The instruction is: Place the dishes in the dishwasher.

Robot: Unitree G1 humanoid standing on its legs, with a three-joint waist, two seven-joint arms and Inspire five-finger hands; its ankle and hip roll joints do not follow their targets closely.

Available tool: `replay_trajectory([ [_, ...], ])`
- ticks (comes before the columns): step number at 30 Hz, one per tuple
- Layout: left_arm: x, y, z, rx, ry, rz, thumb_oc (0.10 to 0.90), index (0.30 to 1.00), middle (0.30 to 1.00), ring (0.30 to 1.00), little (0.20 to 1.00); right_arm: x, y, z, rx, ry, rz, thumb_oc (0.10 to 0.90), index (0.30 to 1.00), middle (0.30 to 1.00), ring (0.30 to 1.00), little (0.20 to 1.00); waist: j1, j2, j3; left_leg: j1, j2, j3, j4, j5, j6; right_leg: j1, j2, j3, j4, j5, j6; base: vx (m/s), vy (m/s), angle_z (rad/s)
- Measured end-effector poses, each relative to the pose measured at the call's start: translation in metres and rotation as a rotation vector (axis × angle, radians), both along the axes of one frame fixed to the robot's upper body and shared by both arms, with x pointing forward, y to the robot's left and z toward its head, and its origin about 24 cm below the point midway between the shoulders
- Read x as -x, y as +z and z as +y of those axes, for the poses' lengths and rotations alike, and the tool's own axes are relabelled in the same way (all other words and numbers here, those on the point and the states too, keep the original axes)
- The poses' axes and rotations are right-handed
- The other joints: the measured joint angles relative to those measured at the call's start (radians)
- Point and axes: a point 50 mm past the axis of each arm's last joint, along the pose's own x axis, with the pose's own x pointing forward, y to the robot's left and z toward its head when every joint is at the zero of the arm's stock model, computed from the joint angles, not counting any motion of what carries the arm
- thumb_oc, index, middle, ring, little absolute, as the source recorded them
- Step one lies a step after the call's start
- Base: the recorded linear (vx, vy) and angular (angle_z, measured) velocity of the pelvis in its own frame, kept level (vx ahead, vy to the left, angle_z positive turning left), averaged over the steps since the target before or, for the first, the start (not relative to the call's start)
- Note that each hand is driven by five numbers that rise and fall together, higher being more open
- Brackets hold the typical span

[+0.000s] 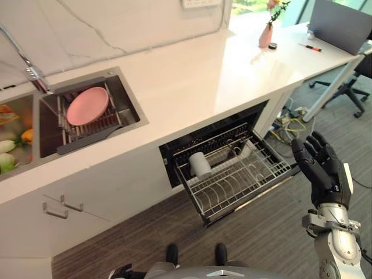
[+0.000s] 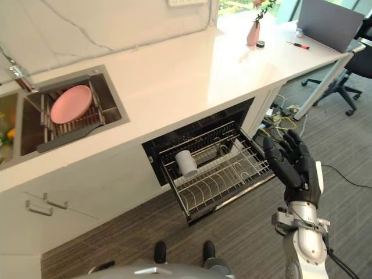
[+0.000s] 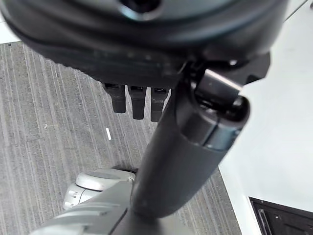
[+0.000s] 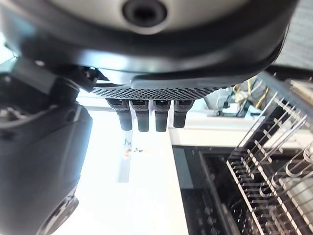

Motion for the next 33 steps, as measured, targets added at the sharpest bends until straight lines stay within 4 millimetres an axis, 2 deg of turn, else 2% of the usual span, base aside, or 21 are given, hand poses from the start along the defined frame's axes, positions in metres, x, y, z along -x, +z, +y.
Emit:
replay_trajectory([
  [2,0.003,0.001,-0.001,-0.011,-0.037,-0.022,0.8,0.9,0.9,0.9,0.9,-0.019,0.008,0.014,-0.02,0.039,-0.078,0.8,0.9,0.9,0.9,0.9,0.064,0.008,-0.026,-0.003,-0.001,-0.013,0.004,0.008,-0.002,0.008,0.011,-0.011,0.0,0.001,0.001,-0.06,-0.011,0.1],
  [4,-0.005,0.004,-0.002,-0.022,-0.07,-0.071,0.8,0.9,0.9,0.9,0.9,-0.027,0.019,0.016,-0.007,0.048,-0.143,0.8,0.9,0.9,0.9,0.9,0.094,0.002,-0.024,-0.021,0.001,-0.034,0.007,0.014,-0.01,0.001,0.009,-0.033,0.0,0.0,0.0,-0.17,0.002,0.88],
  [6,-0.017,0.005,-0.004,-0.031,-0.088,-0.103,0.8,0.9,0.9,0.9,0.9,-0.036,0.033,0.016,0.016,0.032,-0.234,0.8,0.9,0.9,0.9,0.9,0.109,0.025,-0.017,-0.092,-0.016,-0.078,0.054,0.071,-0.011,-0.008,0.019,-0.097,0.028,-0.029,-0.001,-0.2,0.062,2.1],
  [7,-0.049,0.012,-0.009,-0.039,-0.148,-0.209,0.8,0.9,0.9,0.9,0.9,-0.049,0.054,0.007,0.029,-0.039,-0.325,0.8,0.9,0.9,0.9,0.9,0.122,0.015,0.005,-0.212,-0.05,-0.079,0.07,0.152,-0.136,-0.062,-0.013,-0.163,0.065,-0.055,-0.049,-0.25,0.203,1.72],
  [8,-0.053,0.014,-0.01,-0.047,-0.168,-0.228,0.8,0.9,0.9,0.9,0.9,-0.064,0.061,0.01,0.038,-0.024,-0.343,0.8,0.9,0.9,0.9,0.9,0.166,-0.011,0.025,-0.212,-0.059,-0.073,0.056,0.136,-0.13,-0.086,-0.039,-0.155,0.075,-0.036,-0.074,-0.32,0.334,1.68],
  [10,-0.049,0.012,-0.005,-0.059,-0.159,-0.187,0.8,0.9,0.9,0.9,0.9,-0.077,0.071,0.018,0.034,0.006,-0.386,0.8,0.9,0.9,0.9,0.9,0.176,-0.045,0.049,-0.219,-0.034,-0.001,0.079,0.065,-0.118,-0.097,-0.093,-0.195,0.064,-0.003,-0.061,-0.11,0.283,0.75],
  [11,-0.049,0.011,0.0,-0.088,-0.111,-0.155,0.8,0.9,0.9,0.9,0.9,-0.073,0.073,0.013,0.072,-0.016,-0.386,0.8,0.9,0.9,0.9,0.9,0.143,-0.057,0.063,-0.224,0.07,0.145,0.134,0.026,-0.133,-0.079,-0.129,-0.269,0.063,-0.009,-0.054,-0.01,0.326,1.66],
  [13,-0.034,0.009,0.004,-0.13,-0.12,-0.107,0.8,0.9,0.9,0.9,0.9,-0.065,0.064,0.004,0.083,-0.06,-0.354,0.8,0.9,0.9,0.9,0.9,0.102,-0.024,0.064,-0.165,0.248,0.317,0.139,0.009,-0.154,-0.034,-0.128,-0.334,0.067,-0.028,-0.025,0.02,0.329,1.38],
  [14,-0.026,0.007,0.004,-0.136,-0.144,-0.08,0.8,0.9,0.9,0.9,0.9,-0.06,0.06,-0.002,0.076,-0.1,-0.344,0.8,0.9,0.9,0.9,0.9,0.087,-0.006,0.068,-0.114,0.295,0.347,0.115,0.005,-0.166,-0.013,-0.134,-0.351,0.068,-0.034,-0.008,0.06,0.278,0.76],
  [16,-0.012,0.003,-0.006,-0.123,-0.214,-0.028,0.8,0.9,0.9,0.9,0.9,-0.049,0.056,-0.017,0.073,-0.191,-0.328,0.8,0.9,0.9,0.9,0.9,0.061,0.019,0.068,0.006,0.267,0.351,0.054,0.013,-0.158,-0.016,-0.193,-0.335,0.065,0.003,0.07,0.05,0.406,0.26],
  [17,-0.009,0.002,-0.014,-0.107,-0.244,-0.019,0.8,0.9,0.9,0.9,0.9,-0.044,0.055,-0.024,0.076,-0.231,-0.323,0.8,0.9,0.9,0.9,0.9,0.028,0.059,0.058,0.059,0.242,0.364,0.022,0.021,-0.148,-0.017,-0.204,-0.34,0.064,0.026,0.112,0.02,0.346,0.12],
  [18,-0.018,0.004,-0.006,-0.133,-0.271,-0.03,0.8,0.9,0.9,0.9,0.9,-0.041,0.048,-0.023,0.036,-0.267,-0.305,0.8,0.9,0.9,0.9,0.9,0.018,0.011,0.079,0.067,0.179,0.372,0.008,0.012,-0.14,-0.024,-0.274,-0.334,0.068,0.051,0.134,0.03,0.311,-0.01],
  [20,-0.037,0.014,0.022,-0.218,-0.319,-0.057,0.8,0.9,0.9,0.9,0.9,-0.043,0.035,-0.006,0.02,-0.213,-0.245,0.8,0.9,0.9,0.9,0.9,0.02,-0.065,0.101,0.062,0.113,0.366,0.025,-0.012,-0.102,-0.051,-0.33,-0.324,0.077,0.129,0.087,0.08,0.374,-0.14],
  [22,-0.065,0.021,0.028,-0.247,-0.405,-0.086,0.8,0.9,0.9,0.9,0.9,-0.039,0.033,0.002,0.049,-0.212,-0.238,0.8,0.9,0.9,0.9,0.9,0.002,-0.075,0.1,0.057,0.073,0.337,0.039,-0.031,-0.065,-0.051,-0.383,-0.317,0.131,0.183,0.081,0.11,0.297,0.4],
  [24,-0.081,0.024,0.021,-0.252,-0.475,-0.144,0.8,0.9,0.9,0.9,0.9,-0.043,0.032,0.015,0.064,-0.159,-0.239,0.8,0.9,0.9,0.9,0.9,-0.015,-0.061,0.089,0.074,0.055,0.326,0.043,-0.054,-0.027,-0.098,-0.412,-0.21,0.226,0.25,0.088,0.14,0.378,0.24],
  [25,-0.085,0.025,0.019,-0.244,-0.491,-0.159,0.8,0.9,0.9,0.9,0.9,-0.043,0.031,0.019,0.065,-0.136,-0.233,0.8,0.9,0.9,0.9,0.9,-0.03,-0.049,0.083,0.076,0.057,0.32,0.034,-0.049,-0.017,-0.128,-0.39,-0.14,0.282,0.212,0.133,0.18,0.34,-0.01],
  [26,-0.088,0.025,0.014,-0.239,-0.511,-0.167,0.8,0.9,0.9,0.9,0.9,-0.043,0.03,0.022,0.088,-0.114,-0.225,0.8,0.9,0.9,0.9,0.9,-0.044,-0.04,0.081,0.08,0.069,0.32,0.023,-0.059,0.009,-0.179,-0.322,-0.07,0.358,0.106,0.156,0.18,0.228,-0.15],
  [28,-0.078,0.021,0.016,-0.212,-0.478,-0.122,0.8,0.9,0.9,0.9,0.9,-0.042,0.028,0.024,0.125,-0.097,-0.211,0.8,0.9,0.9,0.9,0.9,-0.082,-0.022,0.087,0.102,0.109,0.329,0.005,-0.055,0.011,-0.228,-0.077,0.112,0.428,-0.077,0.114,0.16,0.117,-0.13],
  [30,-0.065,0.016,0.013,-0.185,-0.467,-0.076,0.8,0.9,0.9,0.9,0.9,-0.038,0.03,0.018,0.138,-0.135,-0.214,0.8,0.9,0.9,0.9,0.9,-0.106,-0.042,0.076,0.119,0.088,0.337,0.006,-0.048,-0.005,-0.223,-0.037,0.021,0.337,-0.074,0.076,0.1,-0.008,0.02],
  [31,-0.059,0.013,0.01,-0.169,-0.465,-0.062,0.8,0.9,0.9,0.9,0.9,-0.037,0.031,0.013,0.146,-0.16,-0.22,0.8,0.9,0.9,0.9,0.9,-0.112,-0.057,0.065,0.128,0.074,0.343,0.005,-0.054,-0.011,-0.214,-0.045,-0.031,0.297,-0.068,0.019,0.12,-0.078,-0.22],
  [33,-0.05,0.009,0.0,-0.135,-0.467,-0.047,0.8,0.9,0.9,0.9,0.9,-0.036,0.034,0.007,0.152,-0.199,-0.228,0.8,0.9,0.9,0.9,0.9,-0.116,-0.041,0.055,0.136,0.074,0.349,0.006,-0.057,-0.016,-0.189,-0.033,-0.049,0.233,-0.044,-0.019,0.12,-0.06,-0.38],
])
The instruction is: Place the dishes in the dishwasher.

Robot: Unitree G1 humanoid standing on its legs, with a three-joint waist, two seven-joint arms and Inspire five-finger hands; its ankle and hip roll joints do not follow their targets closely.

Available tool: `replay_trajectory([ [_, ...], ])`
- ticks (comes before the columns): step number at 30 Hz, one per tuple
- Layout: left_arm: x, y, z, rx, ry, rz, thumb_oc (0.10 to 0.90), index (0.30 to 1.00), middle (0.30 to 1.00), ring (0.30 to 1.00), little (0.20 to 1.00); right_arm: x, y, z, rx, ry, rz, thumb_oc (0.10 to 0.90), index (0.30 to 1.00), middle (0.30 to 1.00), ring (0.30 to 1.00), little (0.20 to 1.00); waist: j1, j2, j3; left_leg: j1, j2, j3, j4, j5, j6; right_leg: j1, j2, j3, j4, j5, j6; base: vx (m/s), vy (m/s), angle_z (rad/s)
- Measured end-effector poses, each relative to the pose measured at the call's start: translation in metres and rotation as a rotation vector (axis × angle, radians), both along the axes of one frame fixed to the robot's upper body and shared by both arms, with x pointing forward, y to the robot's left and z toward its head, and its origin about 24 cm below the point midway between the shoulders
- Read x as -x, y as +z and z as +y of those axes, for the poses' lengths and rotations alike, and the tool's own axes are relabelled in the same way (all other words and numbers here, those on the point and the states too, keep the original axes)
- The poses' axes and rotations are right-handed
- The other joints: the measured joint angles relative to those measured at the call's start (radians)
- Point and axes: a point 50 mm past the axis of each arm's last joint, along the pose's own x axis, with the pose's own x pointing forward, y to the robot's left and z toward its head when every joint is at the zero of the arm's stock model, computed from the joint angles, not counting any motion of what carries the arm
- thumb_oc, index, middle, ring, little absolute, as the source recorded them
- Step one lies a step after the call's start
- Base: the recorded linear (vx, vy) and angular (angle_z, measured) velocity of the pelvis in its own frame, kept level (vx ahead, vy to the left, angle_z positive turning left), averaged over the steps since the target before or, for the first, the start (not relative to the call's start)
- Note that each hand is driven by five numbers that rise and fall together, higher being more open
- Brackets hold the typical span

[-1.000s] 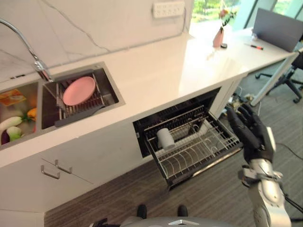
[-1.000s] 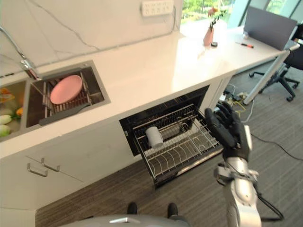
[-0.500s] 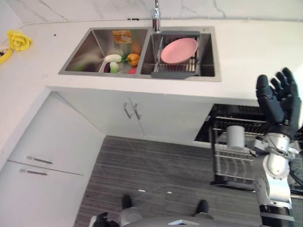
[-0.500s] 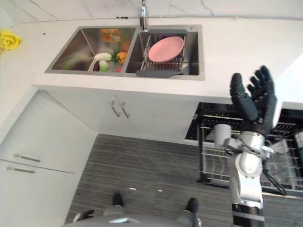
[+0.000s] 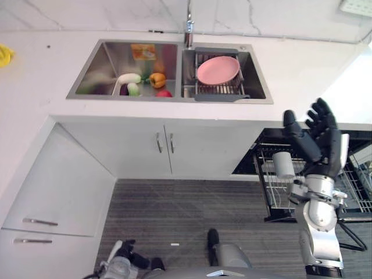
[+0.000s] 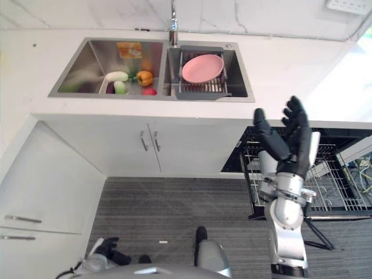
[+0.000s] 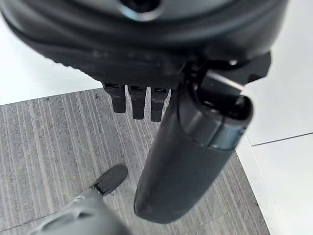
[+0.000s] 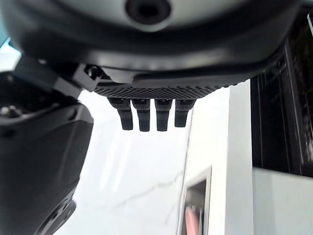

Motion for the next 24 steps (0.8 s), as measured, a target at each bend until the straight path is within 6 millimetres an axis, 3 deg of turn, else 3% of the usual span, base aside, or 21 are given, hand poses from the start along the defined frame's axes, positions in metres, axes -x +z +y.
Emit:
replay_trajectory([
  [1,0.007,-0.002,-0.006,0.015,0.008,0.011,0.8,0.9,0.9,0.9,0.9,-0.001,0.002,-0.001,-0.006,-0.012,-0.011,0.8,0.9,0.9,0.9,0.9,0.001,0.027,-0.003,0.009,0.009,0.006,0.0,-0.001,-0.003,0.02,0.035,0.009,-0.057,0.031,-0.014,0.17,-0.056,-0.51],
  [4,0.007,-0.003,-0.01,0.027,0.009,0.012,0.8,0.9,0.9,0.9,0.9,0.0,0.004,-0.004,0.027,-0.002,-0.003,0.8,0.9,0.9,0.9,0.9,0.003,0.058,-0.017,0.039,0.029,0.006,0.0,-0.008,-0.013,0.064,0.057,0.025,-0.109,0.042,-0.015,0.14,-0.055,-0.31],
  [5,0.008,-0.004,-0.015,0.037,0.002,0.014,0.8,0.9,0.9,0.9,0.9,-0.001,0.008,-0.007,0.052,0.002,-0.009,0.8,0.9,0.9,0.9,0.9,-0.006,0.08,-0.033,0.047,0.038,0.006,0.0,-0.019,-0.028,0.068,0.067,0.023,-0.124,0.046,-0.011,0.14,-0.102,-0.16],
  [9,0.015,-0.006,-0.018,0.073,0.093,0.014,0.8,0.9,0.9,0.9,0.9,-0.006,0.016,-0.007,0.032,0.041,-0.049,0.8,0.9,0.9,0.9,0.9,0.005,0.116,-0.055,0.041,0.059,0.043,0.012,-0.032,-0.041,0.054,0.081,0.024,-0.119,0.045,-0.014,0.11,-0.216,-0.29],
  [10,0.017,-0.006,-0.015,0.08,0.159,0.007,0.8,0.9,0.9,0.9,0.9,-0.005,0.016,-0.008,0.017,0.044,-0.05,0.8,0.9,0.9,0.9,0.9,0.007,0.115,-0.054,0.033,0.067,0.044,0.039,-0.044,-0.046,0.054,0.086,0.024,-0.115,0.038,-0.024,0.06,-0.299,-0.12],
  [11,0.022,-0.005,-0.001,0.07,0.272,-0.002,0.8,0.9,0.9,0.9,0.9,-0.004,0.014,-0.009,0.012,0.044,-0.045,0.8,0.9,0.9,0.9,0.9,0.022,0.092,-0.041,-0.016,0.09,0.02,0.184,-0.077,-0.069,0.034,0.093,0.02,-0.054,0.001,-0.061,0.02,-0.219,-0.06],
  [12,0.022,-0.005,-0.001,0.07,0.272,-0.002,0.8,0.9,0.9,0.9,0.9,-0.004,0.014,-0.009,0.012,0.044,-0.045,0.8,0.9,0.9,0.9,0.9,0.022,0.092,-0.041,-0.016,0.09,0.02,0.184,-0.077,-0.069,0.034,0.093,0.02,-0.054,0.001,-0.061,0.07,-0.183,0.01],
  [13,0.022,-0.002,0.012,0.046,0.323,-0.012,0.8,0.9,0.9,0.9,0.9,-0.002,0.012,-0.01,0.011,0.046,-0.036,0.8,0.9,0.9,0.9,0.9,0.036,0.04,-0.029,-0.094,0.094,-0.032,0.35,-0.041,-0.078,0.057,0.067,0.017,-0.071,-0.011,-0.052,0.05,-0.075,0.03],
  [14,0.022,-0.002,0.012,0.046,0.323,-0.012,0.8,0.9,0.9,0.9,0.9,-0.002,0.012,-0.01,0.011,0.046,-0.036,0.8,0.9,0.9,0.9,0.9,0.036,0.04,-0.029,-0.094,0.094,-0.032,0.35,-0.041,-0.078,0.057,0.067,0.017,-0.071,-0.011,-0.052,0.16,-0.161,-0.06],
  [15,0.023,-0.001,0.016,0.038,0.357,-0.017,0.8,0.9,0.9,0.9,0.9,-0.002,0.018,-0.013,0.017,0.037,-0.072,0.8,0.9,0.9,0.9,0.9,0.074,0.046,-0.026,-0.165,0.127,-0.094,0.457,0.008,-0.083,0.054,0.077,-0.023,-0.029,-0.048,-0.056,0.11,-0.086,-0.09],
  [16,0.023,-0.001,0.016,0.038,0.357,-0.017,0.8,0.9,0.9,0.9,0.9,-0.002,0.018,-0.013,0.017,0.037,-0.072,0.8,0.9,0.9,0.9,0.9,0.074,0.046,-0.026,-0.165,0.127,-0.094,0.457,0.008,-0.083,0.054,0.077,-0.023,-0.029,-0.048,-0.056,0.19,-0.103,-0.12],
  [17,0.016,0.002,0.024,0.014,0.356,-0.041,0.8,0.9,0.9,0.9,0.9,-0.005,0.023,-0.016,-0.014,0.02,-0.115,0.8,0.9,0.9,0.9,0.9,0.097,0.005,0.015,-0.315,0.109,-0.203,0.718,0.035,-0.082,0.039,0.062,-0.021,0.086,-0.114,-0.146,0.39,-0.013,-0.12],
  [18,0.024,-0.001,0.017,0.032,0.337,-0.011,0.8,0.9,0.9,0.9,0.9,-0.007,0.023,-0.013,-0.041,0.028,-0.128,0.8,0.9,0.9,0.9,0.9,0.106,-0.02,0.014,-0.394,0.004,-0.202,0.623,-0.009,-0.051,0.071,0.051,0.018,-0.052,-0.112,-0.082,0.39,-0.013,-0.12],
  [19,0.024,-0.001,0.017,0.032,0.337,-0.011,0.8,0.9,0.9,0.9,0.9,-0.007,0.023,-0.013,-0.041,0.028,-0.128,0.8,0.9,0.9,0.9,0.9,0.106,-0.02,0.014,-0.394,0.004,-0.202,0.623,-0.009,-0.051,0.071,0.051,0.018,-0.052,-0.112,-0.082,0.45,0.007,-0.39],
  [20,0.036,-0.007,0.001,0.067,0.335,0.028,0.8,0.9,0.9,0.9,0.9,-0.008,0.026,-0.013,-0.031,0.028,-0.139,0.8,0.9,0.9,0.9,0.9,0.147,0.028,0.008,-0.433,-0.004,-0.182,0.44,-0.044,-0.053,0.085,0.095,-0.028,-0.043,-0.143,-0.035,0.36,-0.012,-0.84],
  [21,0.044,-0.008,-0.002,0.071,0.318,0.036,0.8,0.9,0.9,0.9,0.9,-0.01,0.03,-0.014,-0.037,0.017,-0.161,0.8,0.9,0.9,0.9,0.9,0.203,0.041,0.016,-0.462,-0.038,-0.191,0.272,-0.062,-0.064,0.058,0.082,-0.062,0.308,-0.262,-0.081,0.45,0.001,-0.83],
  [22,0.052,-0.007,0.005,0.06,0.317,0.065,0.8,0.9,0.9,0.9,0.9,-0.011,0.032,-0.012,-0.023,0.03,-0.164,0.8,0.9,0.9,0.9,0.9,0.204,-0.032,0.015,-0.484,-0.132,-0.153,0.147,-0.049,-0.075,0.193,0.067,0.091,0.13,-0.4,-0.13,0.39,0.023,-0.25],
  [23,0.057,-0.011,-0.007,0.087,0.321,0.119,0.8,0.9,0.9,0.9,0.9,-0.013,0.029,-0.019,0.02,0.032,-0.124,0.8,0.9,0.9,0.9,0.9,0.194,0.025,0.044,-0.503,-0.12,-0.161,0.089,-0.02,-0.066,0.255,0.144,0.124,0.063,-0.34,-0.118,0.28,0.075,-0.23],
  [24,0.071,-0.013,-0.01,0.093,0.326,0.158,0.8,0.9,0.9,0.9,0.9,-0.019,0.022,-0.014,0.019,0.068,-0.073,0.8,0.9,0.9,0.9,0.9,0.226,0.022,0.044,-0.518,-0.137,-0.159,0.08,0.007,-0.02,0.278,0.155,0.164,0.024,-0.314,-0.113,0.28,0.1,-0.7],
])
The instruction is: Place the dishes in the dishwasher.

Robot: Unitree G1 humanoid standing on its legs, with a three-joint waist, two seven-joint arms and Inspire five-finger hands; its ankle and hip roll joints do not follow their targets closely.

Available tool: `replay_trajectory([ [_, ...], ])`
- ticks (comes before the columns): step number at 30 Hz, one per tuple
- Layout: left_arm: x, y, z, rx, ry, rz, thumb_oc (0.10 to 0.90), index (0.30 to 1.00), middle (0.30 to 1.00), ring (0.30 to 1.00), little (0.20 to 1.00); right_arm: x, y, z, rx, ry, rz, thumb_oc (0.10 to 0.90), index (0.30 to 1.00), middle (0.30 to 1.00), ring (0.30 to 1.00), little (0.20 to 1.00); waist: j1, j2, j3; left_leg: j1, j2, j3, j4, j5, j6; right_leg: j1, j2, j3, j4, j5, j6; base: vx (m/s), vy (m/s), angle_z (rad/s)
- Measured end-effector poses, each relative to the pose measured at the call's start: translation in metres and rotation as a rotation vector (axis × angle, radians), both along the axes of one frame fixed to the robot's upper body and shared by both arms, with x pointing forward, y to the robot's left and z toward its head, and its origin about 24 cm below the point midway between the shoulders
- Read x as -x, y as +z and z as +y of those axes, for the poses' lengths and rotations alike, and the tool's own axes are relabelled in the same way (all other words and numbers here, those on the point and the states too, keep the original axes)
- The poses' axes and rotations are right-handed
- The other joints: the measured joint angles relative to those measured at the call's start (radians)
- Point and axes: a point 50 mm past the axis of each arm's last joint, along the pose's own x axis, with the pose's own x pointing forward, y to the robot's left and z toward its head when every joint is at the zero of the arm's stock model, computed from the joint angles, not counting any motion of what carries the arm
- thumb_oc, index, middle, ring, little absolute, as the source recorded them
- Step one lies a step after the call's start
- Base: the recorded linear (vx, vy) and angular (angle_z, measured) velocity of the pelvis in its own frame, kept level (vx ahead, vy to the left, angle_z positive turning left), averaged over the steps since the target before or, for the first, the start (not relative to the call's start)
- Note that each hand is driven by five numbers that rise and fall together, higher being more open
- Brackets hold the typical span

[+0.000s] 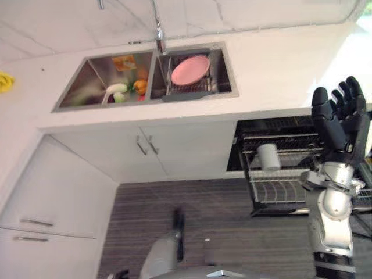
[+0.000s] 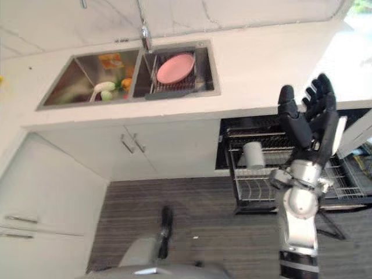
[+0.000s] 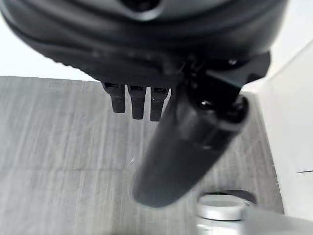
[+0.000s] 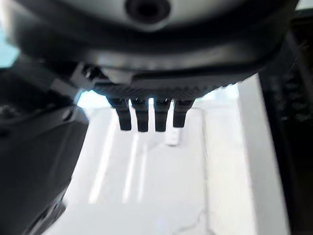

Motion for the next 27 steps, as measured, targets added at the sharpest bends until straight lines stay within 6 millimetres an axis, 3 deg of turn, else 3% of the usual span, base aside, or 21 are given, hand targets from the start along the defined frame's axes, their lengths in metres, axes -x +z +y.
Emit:
replay_trajectory([
  [1,0.012,-0.001,-0.003,0.014,0.009,0.03,0.8,0.9,0.9,0.9,0.9,-0.001,-0.004,0.004,0.001,0.026,0.028,0.8,0.9,0.9,0.9,0.9,0.014,-0.008,0.001,0.007,-0.024,0.011,0.027,0.033,0.059,0.053,0.007,0.038,-0.063,0.033,0.019,0.3,0.12,-1.11],
  [2,0.017,-0.002,-0.007,0.02,0.013,0.049,0.8,0.9,0.9,0.9,0.9,0.001,-0.006,0.006,0.015,0.025,0.038,0.8,0.9,0.9,0.9,0.9,0.006,-0.006,0.0,0.043,-0.06,0.036,0.046,0.062,0.154,0.097,0.015,0.037,-0.094,0.047,0.025,0.27,0.129,-0.53],
  [3,0.019,-0.002,-0.008,0.025,0.013,0.053,0.8,0.9,0.9,0.9,0.9,0.005,-0.007,0.004,0.031,0.016,0.048,0.8,0.9,0.9,0.9,0.9,-0.014,0.011,-0.01,0.1,-0.09,0.057,0.029,0.067,0.232,0.129,0.04,0.026,-0.092,0.046,0.027,0.24,0.13,-0.04],
  [4,0.019,-0.001,-0.004,0.015,0.011,0.052,0.8,0.9,0.9,0.9,0.9,0.009,-0.011,0.004,0.022,0.009,0.058,0.8,0.9,0.9,0.9,0.9,-0.025,0.022,-0.021,0.162,-0.091,0.019,-0.027,0.131,0.279,0.151,0.062,0.019,-0.063,0.025,0.062,0.2,0.119,0.04],
  [5,0.005,0.0,0.002,-0.007,0.001,0.014,0.8,0.9,0.9,0.9,0.9,0.01,-0.015,0.005,0.014,0.013,0.075,0.8,0.9,0.9,0.9,0.9,-0.029,-0.001,-0.015,0.206,-0.086,0.013,-0.06,0.153,0.281,0.13,0.059,0.016,0.033,-0.002,0.122,0.15,0.12,-0.16],
  [6,-0.007,0.001,0.002,-0.011,-0.007,-0.026,0.8,0.9,0.9,0.9,0.9,0.011,-0.016,0.005,0.027,0.026,0.086,0.8,0.9,0.9,0.9,0.9,-0.026,-0.005,-0.019,0.232,-0.082,-0.015,-0.088,0.157,0.288,0.093,0.042,-0.016,0.104,-0.063,0.122,0.18,0.126,-0.36],
  [7,-0.016,0.003,0.003,-0.012,-0.014,-0.063,0.8,0.9,0.9,0.9,0.9,0.011,-0.014,0.005,0.046,0.039,0.087,0.8,0.9,0.9,0.9,0.9,-0.027,0.001,-0.021,0.241,-0.074,-0.037,-0.087,0.172,0.299,0.071,0.018,-0.033,0.126,-0.081,0.117,0.13,0.092,-0.47],
  [8,-0.03,0.004,0.003,-0.015,-0.022,-0.103,0.8,0.9,0.9,0.9,0.9,0.012,-0.013,0.005,0.062,0.048,0.089,0.8,0.9,0.9,0.9,0.9,-0.035,0.004,-0.023,0.252,-0.065,-0.039,-0.082,0.174,0.29,0.051,-0.018,-0.038,0.121,-0.083,0.128,0.15,0.145,-0.1],
  [9,-0.058,0.01,0.008,-0.039,-0.026,-0.197,0.8,0.9,0.9,0.9,0.9,0.015,-0.01,0.005,0.073,0.047,0.08,0.8,0.9,0.9,0.9,0.9,-0.076,-0.016,-0.039,0.263,-0.076,-0.057,-0.081,0.163,0.259,0.029,-0.112,-0.055,0.01,-0.044,0.192,0.06,0.101,0.07],
  [10,-0.058,0.01,0.008,-0.039,-0.026,-0.197,0.8,0.9,0.9,0.9,0.9,0.015,-0.01,0.005,0.073,0.047,0.08,0.8,0.9,0.9,0.9,0.9,-0.076,-0.016,-0.039,0.263,-0.076,-0.057,-0.081,0.163,0.259,0.029,-0.112,-0.055,0.01,-0.044,0.192,0.16,0.19,0.45],
  [11,-0.092,0.019,0.013,-0.056,-0.051,-0.288,0.8,0.9,0.9,0.9,0.9,0.017,-0.011,0.003,0.07,0.024,0.085,0.8,0.9,0.9,0.9,0.9,-0.083,-0.051,-0.047,0.28,-0.087,-0.062,-0.08,0.157,0.215,0.014,-0.133,-0.069,0.015,0.029,0.179,0.1,0.091,0.2],
  [13,-0.109,0.025,0.014,-0.058,-0.056,-0.33,0.8,0.9,0.9,0.9,0.9,0.013,-0.011,0.008,0.097,0.035,0.094,0.8,0.9,0.9,0.9,0.9,-0.081,-0.05,-0.047,0.296,-0.047,-0.047,-0.068,0.13,0.198,-0.064,-0.109,-0.073,0.214,0.03,0.192,0.09,0.098,0.22],
  [14,-0.109,0.025,0.016,-0.063,-0.056,-0.332,0.8,0.9,0.9,0.9,0.9,0.013,-0.014,0.012,0.095,0.055,0.105,0.8,0.9,0.9,0.9,0.9,-0.082,-0.065,-0.057,0.322,-0.038,-0.061,-0.074,0.117,0.197,-0.073,-0.109,-0.072,0.27,0.036,0.21,0.16,0.147,0.2],
  [15,-0.105,0.024,0.019,-0.068,-0.054,-0.321,0.8,0.9,0.9,0.9,0.9,0.012,-0.015,0.015,0.1,0.077,0.11,0.8,0.9,0.9,0.9,0.9,-0.077,-0.085,-0.075,0.325,-0.04,-0.06,-0.064,0.1,0.19,-0.072,-0.108,-0.063,0.286,0.039,0.215,0.22,0.159,0.09],
  [16,-0.097,0.022,0.022,-0.075,-0.051,-0.289,0.8,0.9,0.9,0.9,0.9,0.008,-0.012,0.022,0.114,0.105,0.096,0.8,0.9,0.9,0.9,0.9,-0.074,-0.107,-0.079,0.338,-0.05,-0.065,-0.05,0.073,0.191,-0.112,-0.096,-0.029,0.402,0.054,0.22,0.23,0.155,-0.02],
  [18,-0.082,0.017,0.022,-0.072,-0.046,-0.225,0.8,0.9,0.9,0.9,0.9,0.006,-0.015,0.027,0.128,0.122,0.105,0.8,0.9,0.9,0.9,0.9,-0.086,-0.092,-0.067,0.387,-0.019,-0.097,-0.075,0.076,0.192,-0.215,-0.079,-0.021,0.618,0.139,0.254,0.16,0.07,0.31],
  [20,-0.065,0.014,0.024,-0.077,-0.049,-0.183,0.8,0.9,0.9,0.9,0.9,0.011,-0.02,0.025,0.125,0.115,0.13,0.8,0.9,0.9,0.9,0.9,-0.101,-0.081,-0.068,0.413,-0.018,-0.142,-0.077,0.053,0.203,-0.245,-0.067,-0.021,0.54,0.054,0.229,0.22,0.045,0.63],
  [23,-0.045,0.011,0.028,-0.087,-0.046,-0.125,0.8,0.9,0.9,0.9,0.9,0.013,-0.02,0.022,0.125,0.102,0.129,0.8,0.9,0.9,0.9,0.9,-0.112,-0.069,-0.057,0.414,-0.011,-0.187,-0.077,0.051,0.203,-0.301,-0.045,-0.015,0.292,0.055,0.208,0.11,0.008,0.52],
  [25,-0.029,0.009,0.028,-0.084,-0.037,-0.081,0.8,0.9,0.9,0.9,0.9,0.014,-0.022,0.021,0.123,0.098,0.14,0.8,0.9,0.9,0.9,0.9,-0.119,-0.071,-0.057,0.433,-0.022,-0.212,-0.077,0.048,0.181,-0.301,-0.045,-0.023,0.17,0.123,0.197,0.09,0.012,0.61],
  [26,-0.015,0.008,0.029,-0.086,-0.032,-0.05,0.8,0.9,0.9,0.9,0.9,0.016,-0.026,0.019,0.123,0.093,0.158,0.8,0.9,0.9,0.9,0.9,-0.118,-0.08,-0.062,0.453,-0.05,-0.239,-0.078,0.034,0.168,-0.278,-0.053,-0.018,0.109,0.23,0.129,0.12,0.011,0.59],
  [27,-0.013,0.007,0.027,-0.08,-0.037,-0.043,0.8,0.9,0.9,0.9,0.9,0.016,-0.028,0.018,0.121,0.086,0.166,0.8,0.9,0.9,0.9,0.9,-0.119,-0.067,-0.063,0.454,-0.047,-0.255,-0.074,0.026,0.159,-0.26,-0.042,-0.006,0.092,0.224,0.12,0.09,0.004,0.41],
])
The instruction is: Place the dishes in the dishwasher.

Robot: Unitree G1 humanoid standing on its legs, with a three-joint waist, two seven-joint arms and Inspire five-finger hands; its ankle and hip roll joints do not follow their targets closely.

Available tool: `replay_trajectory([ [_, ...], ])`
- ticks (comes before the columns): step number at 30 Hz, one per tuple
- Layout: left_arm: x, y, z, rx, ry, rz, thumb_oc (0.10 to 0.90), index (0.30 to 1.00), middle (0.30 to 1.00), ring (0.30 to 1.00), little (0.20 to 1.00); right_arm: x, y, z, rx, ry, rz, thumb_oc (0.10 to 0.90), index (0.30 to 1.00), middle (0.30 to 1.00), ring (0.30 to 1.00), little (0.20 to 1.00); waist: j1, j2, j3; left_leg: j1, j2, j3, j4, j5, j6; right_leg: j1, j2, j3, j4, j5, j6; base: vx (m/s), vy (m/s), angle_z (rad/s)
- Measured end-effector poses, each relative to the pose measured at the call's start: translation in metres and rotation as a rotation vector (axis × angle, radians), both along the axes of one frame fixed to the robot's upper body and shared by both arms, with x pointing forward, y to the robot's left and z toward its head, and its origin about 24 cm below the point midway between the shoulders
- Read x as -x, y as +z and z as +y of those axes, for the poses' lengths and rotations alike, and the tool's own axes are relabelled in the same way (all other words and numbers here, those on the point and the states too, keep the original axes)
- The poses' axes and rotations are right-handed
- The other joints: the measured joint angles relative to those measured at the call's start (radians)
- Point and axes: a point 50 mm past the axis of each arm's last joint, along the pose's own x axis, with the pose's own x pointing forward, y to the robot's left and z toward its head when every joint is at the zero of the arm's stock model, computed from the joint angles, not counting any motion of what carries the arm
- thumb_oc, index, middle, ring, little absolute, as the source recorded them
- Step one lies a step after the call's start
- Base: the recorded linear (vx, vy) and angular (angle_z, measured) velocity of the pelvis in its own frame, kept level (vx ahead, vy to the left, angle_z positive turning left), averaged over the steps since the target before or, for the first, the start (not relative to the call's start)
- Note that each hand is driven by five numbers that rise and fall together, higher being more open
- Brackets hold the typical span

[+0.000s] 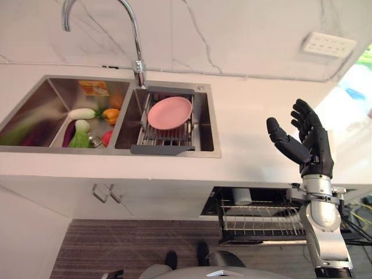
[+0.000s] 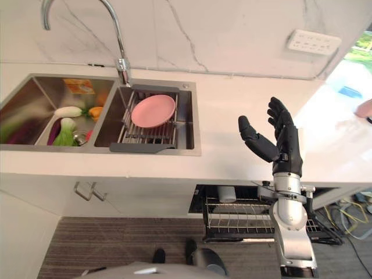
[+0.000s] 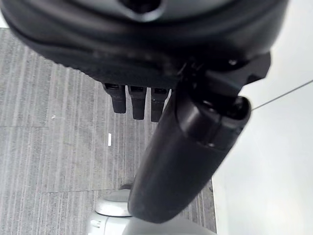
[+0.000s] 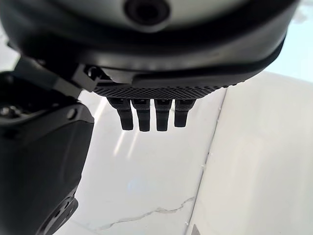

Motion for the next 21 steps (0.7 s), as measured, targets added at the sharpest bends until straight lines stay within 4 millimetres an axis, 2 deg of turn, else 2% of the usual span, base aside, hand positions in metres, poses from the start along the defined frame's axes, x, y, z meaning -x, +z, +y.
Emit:
replay_trajectory([
  [2,0.0,0.0,0.0,0.0,0.0,0.0,0.8,0.9,0.9,0.9,0.9,0.0,0.0,0.0,0.0,0.0,0.0,0.8,0.9,0.9,0.9,0.9,0.0,0.0,0.0,0.0,0.0,0.0,0.0,0.0,0.0,0.0,0.0,0.0,0.0,0.0,0.0,0.03,-0.001,0.16],
  [3,0.001,-0.001,-0.004,0.014,-0.001,0.005,0.8,0.9,0.9,0.9,0.9,0.001,-0.007,-0.004,-0.002,-0.018,0.031,0.8,0.9,0.9,0.9,0.9,0.004,0.026,-0.003,0.001,0.019,-0.018,0.003,-0.013,-0.021,0.025,0.03,0.009,-0.033,0.0,-0.003,0.03,0.002,0.21],
  [4,0.001,-0.001,-0.004,0.014,-0.001,0.005,0.8,0.9,0.9,0.9,0.9,0.001,-0.007,-0.004,-0.002,-0.018,0.031,0.8,0.9,0.9,0.9,0.9,0.004,0.026,-0.003,0.001,0.019,-0.018,0.003,-0.013,-0.021,0.025,0.03,0.009,-0.033,0.0,-0.003,0.06,-0.034,0.26],
  [5,-0.004,-0.001,-0.006,0.02,-0.007,-0.007,0.8,0.9,0.9,0.9,0.9,0.003,-0.009,-0.008,-0.002,-0.035,0.043,0.8,0.9,0.9,0.9,0.9,-0.001,0.03,-0.004,0.006,0.039,-0.027,0.004,-0.021,-0.046,0.048,0.053,0.007,-0.057,-0.001,-0.007,0.03,-0.036,0.05],
  [6,-0.004,-0.001,-0.006,0.02,-0.007,-0.007,0.8,0.9,0.9,0.9,0.9,0.003,-0.009,-0.008,-0.002,-0.035,0.043,0.8,0.9,0.9,0.9,0.9,-0.001,0.03,-0.004,0.006,0.039,-0.027,0.004,-0.021,-0.046,0.048,0.053,0.007,-0.057,-0.001,-0.007,0.03,-0.065,0.09],
  [9,-0.006,-0.001,-0.01,0.024,-0.032,-0.027,0.8,0.9,0.9,0.9,0.9,0.004,-0.007,-0.011,-0.007,-0.052,0.033,0.8,0.9,0.9,0.9,0.9,0.008,0.047,-0.008,0.036,0.066,-0.032,0.002,-0.028,-0.071,0.136,0.068,-0.017,-0.184,0.046,-0.072,0.03,-0.03,0.04],
  [11,-0.007,-0.001,-0.012,0.028,-0.036,-0.048,0.8,0.9,0.9,0.9,0.9,0.004,-0.007,-0.011,-0.004,-0.049,0.031,0.8,0.9,0.9,0.9,0.9,0.02,0.058,-0.021,0.036,0.068,-0.035,0.002,-0.03,-0.077,0.158,0.073,-0.012,-0.234,0.075,-0.083,-0.11,0.134,0.02],
  [12,-0.022,0.001,-0.014,0.028,-0.069,-0.092,0.8,0.9,0.9,0.9,0.9,0.001,-0.003,-0.011,0.014,-0.036,0.02,0.8,0.9,0.9,0.9,0.9,0.04,0.051,-0.013,-0.031,0.049,-0.044,0.079,-0.015,-0.114,0.138,0.04,-0.007,-0.244,0.102,-0.12,-0.2,0.271,0.18],
  [13,-0.035,0.002,-0.017,0.027,-0.091,-0.113,0.8,0.9,0.9,0.9,0.9,0.001,0.003,-0.013,0.036,-0.034,0.007,0.8,0.9,0.9,0.9,0.9,0.043,0.037,-0.003,-0.092,0.023,-0.034,0.131,-0.021,-0.169,0.124,0.008,-0.02,-0.262,0.118,-0.134,-0.24,0.281,0.37],
  [14,-0.044,0.004,-0.018,0.027,-0.096,-0.137,0.8,0.9,0.9,0.9,0.9,0.001,0.01,-0.015,0.061,-0.029,-0.012,0.8,0.9,0.9,0.9,0.9,0.047,0.033,0.006,-0.129,0.025,0.012,0.135,-0.025,-0.177,0.112,-0.016,-0.036,-0.274,0.124,-0.124,-0.14,0.168,0.55],
  [15,-0.056,0.005,-0.019,0.02,-0.108,-0.155,0.8,0.9,0.9,0.9,0.9,-0.002,0.014,-0.015,0.077,-0.021,-0.023,0.8,0.9,0.9,0.9,0.9,0.048,0.033,0.017,-0.15,0.047,0.026,0.121,-0.036,-0.2,0.1,-0.031,-0.048,-0.272,0.134,-0.13,-0.11,0.207,0.54],
  [16,-0.059,0.006,-0.018,0.014,-0.105,-0.161,0.8,0.9,0.9,0.9,0.9,-0.003,0.015,-0.015,0.074,-0.021,-0.028,0.8,0.9,0.9,0.9,0.9,0.04,0.037,0.016,-0.158,0.099,0.115,0.103,-0.04,-0.212,0.1,-0.035,-0.075,-0.276,0.135,-0.127,-0.04,0.182,0.52],
  [17,-0.06,0.007,-0.016,0.003,-0.109,-0.165,0.8,0.9,0.9,0.9,0.9,-0.003,0.015,-0.015,0.071,-0.022,-0.029,0.8,0.9,0.9,0.9,0.9,0.031,0.04,0.015,-0.155,0.144,0.164,0.089,-0.033,-0.21,0.11,-0.037,-0.091,-0.284,0.125,-0.124,-0.03,0.256,1.06],
  [18,-0.069,0.009,-0.018,-0.008,-0.2,-0.171,0.8,0.9,0.9,0.9,0.9,0.0,0.019,-0.019,0.068,-0.046,-0.047,0.8,0.9,0.9,0.9,0.9,-0.016,0.06,0.013,-0.17,0.23,0.286,0.073,-0.028,-0.239,0.121,-0.05,-0.17,-0.296,0.115,-0.111,0.06,0.172,1.31],
  [19,-0.072,0.009,-0.021,-0.003,-0.236,-0.176,0.8,0.9,0.9,0.9,0.9,0.003,0.022,-0.024,0.071,-0.073,-0.06,0.8,0.9,0.9,0.9,0.9,-0.043,0.078,0.01,-0.173,0.265,0.289,0.043,-0.01,-0.242,0.128,-0.047,-0.201,-0.313,0.114,-0.108,0.09,0.227,1.19],
  [20,-0.08,0.01,-0.03,0.016,-0.286,-0.201,0.8,0.9,0.9,0.9,0.9,0.003,0.026,-0.029,0.07,-0.102,-0.081,0.8,0.9,0.9,0.9,0.9,-0.048,0.096,0.01,-0.153,0.281,0.277,0.008,0.0,-0.253,0.131,-0.046,-0.198,-0.331,0.12,-0.085,0.07,0.16,0.52],
  [21,-0.079,0.009,-0.035,0.026,-0.322,-0.191,0.8,0.9,0.9,0.9,0.9,0.003,0.028,-0.03,0.067,-0.117,-0.093,0.8,0.9,0.9,0.9,0.9,-0.049,0.104,0.01,-0.13,0.276,0.269,-0.014,0.013,-0.247,0.138,-0.047,-0.19,-0.346,0.132,-0.069,0.03,0.243,-0.04],
])
